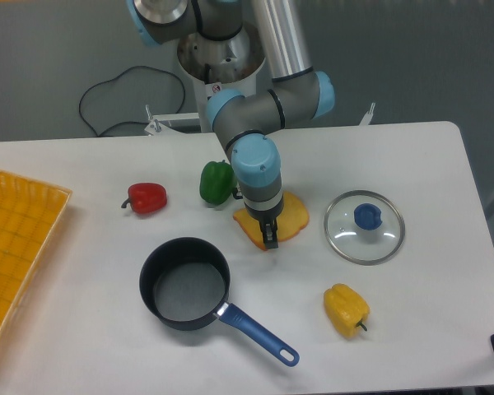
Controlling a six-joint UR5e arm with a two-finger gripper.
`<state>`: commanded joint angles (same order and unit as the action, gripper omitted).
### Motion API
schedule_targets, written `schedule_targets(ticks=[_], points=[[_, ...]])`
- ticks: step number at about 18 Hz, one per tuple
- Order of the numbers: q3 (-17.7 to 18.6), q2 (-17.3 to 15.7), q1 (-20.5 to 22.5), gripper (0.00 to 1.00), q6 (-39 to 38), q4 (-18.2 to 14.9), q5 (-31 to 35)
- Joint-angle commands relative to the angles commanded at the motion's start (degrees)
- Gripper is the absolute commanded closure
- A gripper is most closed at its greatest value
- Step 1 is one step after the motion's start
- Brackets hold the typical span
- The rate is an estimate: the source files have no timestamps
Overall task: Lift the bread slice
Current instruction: 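Pinch the bread slice edge and drag it toward the gripper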
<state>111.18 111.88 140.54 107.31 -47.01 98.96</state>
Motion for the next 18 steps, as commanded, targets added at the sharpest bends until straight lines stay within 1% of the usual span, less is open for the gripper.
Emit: schedule_targets(ticks=[3,5,8,9,10,11,12,14,18], points=[[-0.27,-0.09,0.0,0.82,-0.09,-0.62,0.0],[-0.27,-0.35,0.0,0.91,-0.18,-0.8,0.0],[-0.97,-0.44,-0.09,0.94,-0.35,-2.2,0.0],[-0.88,-0.35,-0.09,0.96,-0.7,-2.21,0.0],[-0.79,-0.35,-0.26,0.96,-1.14,-2.21,-0.09],[-1.32,-0.35,-0.26,0.7,-1.66,-2.73,-0.35],[-1.58,-0.44,0.0,0.12,-1.06,-2.73,-0.61],[-1.67,-0.61,0.09,0.0,-0.7,-3.0,-0.61],[-0.27,-0.79,0.35,0.0,-0.7,-3.0,-0.79]])
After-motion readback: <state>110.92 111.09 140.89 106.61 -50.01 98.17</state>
